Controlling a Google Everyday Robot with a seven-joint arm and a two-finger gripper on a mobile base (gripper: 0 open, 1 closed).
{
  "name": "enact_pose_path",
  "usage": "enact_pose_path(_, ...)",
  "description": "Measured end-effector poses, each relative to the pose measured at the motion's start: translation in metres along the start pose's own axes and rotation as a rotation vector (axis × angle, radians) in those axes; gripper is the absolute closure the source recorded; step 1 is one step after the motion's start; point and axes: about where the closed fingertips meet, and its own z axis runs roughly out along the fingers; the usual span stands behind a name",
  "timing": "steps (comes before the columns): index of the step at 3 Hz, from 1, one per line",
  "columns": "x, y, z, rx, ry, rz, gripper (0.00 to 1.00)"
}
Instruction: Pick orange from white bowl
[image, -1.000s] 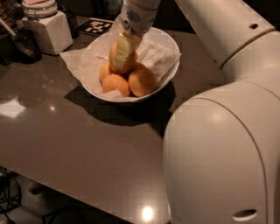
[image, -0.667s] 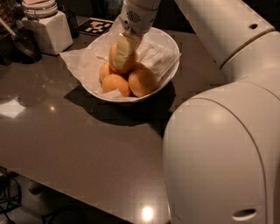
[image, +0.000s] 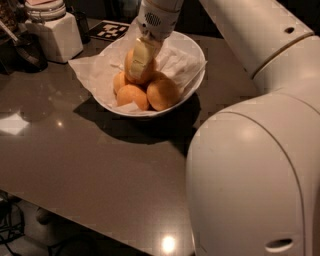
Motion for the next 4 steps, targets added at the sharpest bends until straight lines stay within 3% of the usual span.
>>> enact_pose_path(1, 0.0000, 0.0000, 0.0000, 0.000, 0.000, 0.000, 1.00)
enact_pose_path(2, 0.0000, 0.0000, 0.0000, 0.000, 0.000, 0.000, 0.82)
enact_pose_path(4, 0.0000, 0.0000, 0.0000, 0.000, 0.000, 0.000, 0.36)
